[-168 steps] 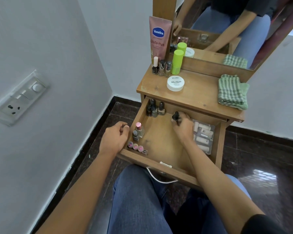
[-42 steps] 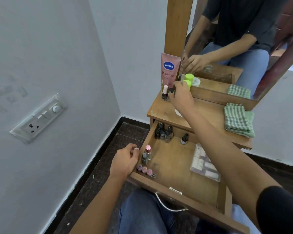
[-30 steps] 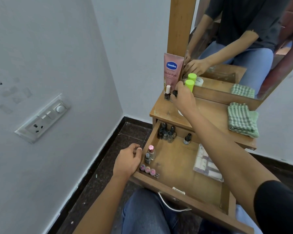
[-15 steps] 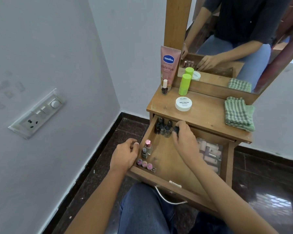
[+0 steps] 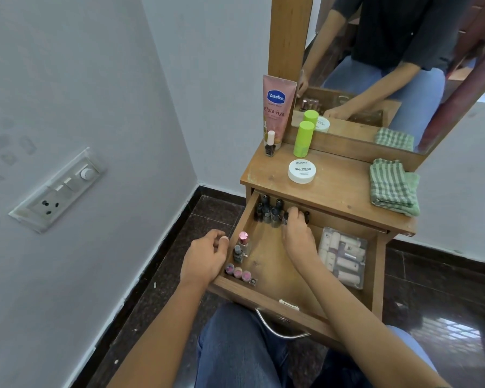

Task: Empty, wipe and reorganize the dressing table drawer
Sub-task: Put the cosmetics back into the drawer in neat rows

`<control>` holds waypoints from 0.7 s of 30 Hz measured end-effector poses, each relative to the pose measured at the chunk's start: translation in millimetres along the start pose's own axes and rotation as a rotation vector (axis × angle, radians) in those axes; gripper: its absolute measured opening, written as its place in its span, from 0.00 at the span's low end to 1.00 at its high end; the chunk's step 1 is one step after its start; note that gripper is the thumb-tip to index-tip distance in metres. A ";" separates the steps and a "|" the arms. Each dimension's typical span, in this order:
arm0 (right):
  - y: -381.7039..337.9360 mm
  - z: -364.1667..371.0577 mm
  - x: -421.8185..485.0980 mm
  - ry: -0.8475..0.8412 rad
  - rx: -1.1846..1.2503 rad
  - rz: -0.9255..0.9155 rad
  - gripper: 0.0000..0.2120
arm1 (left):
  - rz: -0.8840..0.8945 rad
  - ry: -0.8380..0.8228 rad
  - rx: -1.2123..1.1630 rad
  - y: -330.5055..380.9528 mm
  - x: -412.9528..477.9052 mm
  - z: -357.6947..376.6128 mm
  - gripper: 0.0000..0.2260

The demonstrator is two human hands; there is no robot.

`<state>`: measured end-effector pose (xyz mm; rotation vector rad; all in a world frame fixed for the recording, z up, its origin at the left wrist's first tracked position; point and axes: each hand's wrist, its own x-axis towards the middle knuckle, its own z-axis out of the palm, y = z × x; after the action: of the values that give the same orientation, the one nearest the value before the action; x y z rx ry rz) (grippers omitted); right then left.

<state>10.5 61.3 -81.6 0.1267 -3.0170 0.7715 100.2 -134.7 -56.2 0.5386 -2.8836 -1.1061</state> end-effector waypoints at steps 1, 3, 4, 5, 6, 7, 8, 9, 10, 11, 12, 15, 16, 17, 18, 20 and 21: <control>0.8 -0.6 -3.1 0.009 -0.012 -0.011 0.09 | 0.001 0.000 -0.002 -0.1 -0.2 0.0 0.12; 2.6 -2.8 -9.7 0.041 -0.019 -0.002 0.07 | 0.007 0.000 -0.004 0.3 -0.4 -0.1 0.12; 3.0 -4.8 -12.6 0.053 -0.012 0.019 0.06 | 0.010 -0.001 -0.003 0.4 -0.4 0.1 0.12; 4.7 -4.6 -14.8 0.048 0.012 0.043 0.04 | 0.011 0.000 -0.001 0.6 -0.4 0.2 0.12; 6.4 -4.4 -16.3 0.031 0.063 0.074 0.04 | 0.012 0.001 -0.001 0.6 -0.4 0.0 0.12; 9.3 -2.2 -16.5 0.002 0.140 0.115 0.04 | 0.011 0.004 -0.001 0.7 -0.2 0.0 0.12; 12.7 1.1 -15.0 -0.027 0.224 0.163 0.04 | 0.010 0.006 -0.003 0.7 -0.1 0.2 0.13; 16.0 4.3 -12.6 -0.048 0.304 0.216 0.05 | 0.009 0.007 -0.004 0.7 -0.2 0.4 0.13; 17.7 7.2 -9.4 -0.063 0.371 0.268 0.06 | 0.008 0.008 -0.003 0.9 -0.1 0.4 0.13; 18.7 9.7 -6.0 -0.072 0.426 0.310 0.07 | 0.007 0.009 0.000 0.9 -0.3 0.4 0.13; 18.3 11.7 -2.2 -0.079 0.465 0.348 0.08 | 0.006 0.011 0.003 0.9 -0.2 0.3 0.13; 14.0 17.3 6.1 -0.081 0.532 0.444 0.10 | -0.001 0.007 0.005 0.3 0.0 0.2 0.13; 11.8 18.7 8.0 -0.074 0.544 0.472 0.09 | -0.002 0.004 0.004 0.3 0.0 0.1 0.13; 10.8 21.4 9.6 -0.064 0.549 0.497 0.09 | -0.002 0.003 0.001 0.6 -0.1 0.0 0.13; 9.7 23.4 11.1 -0.052 0.553 0.519 0.08 | -0.002 0.002 -0.003 0.8 -0.2 0.0 0.13; 7.5 26.3 12.5 -0.033 0.571 0.545 0.08 | 0.000 0.002 -0.006 1.4 -0.7 -0.6 0.13; 6.2 27.3 12.5 -0.026 0.578 0.546 0.09 | 0.002 0.002 -0.004 1.5 -0.9 -0.9 0.13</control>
<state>-2.5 52.6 -107.9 -0.7054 -2.7576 1.6653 100.7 -134.0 -54.5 0.5369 -2.8786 -1.1107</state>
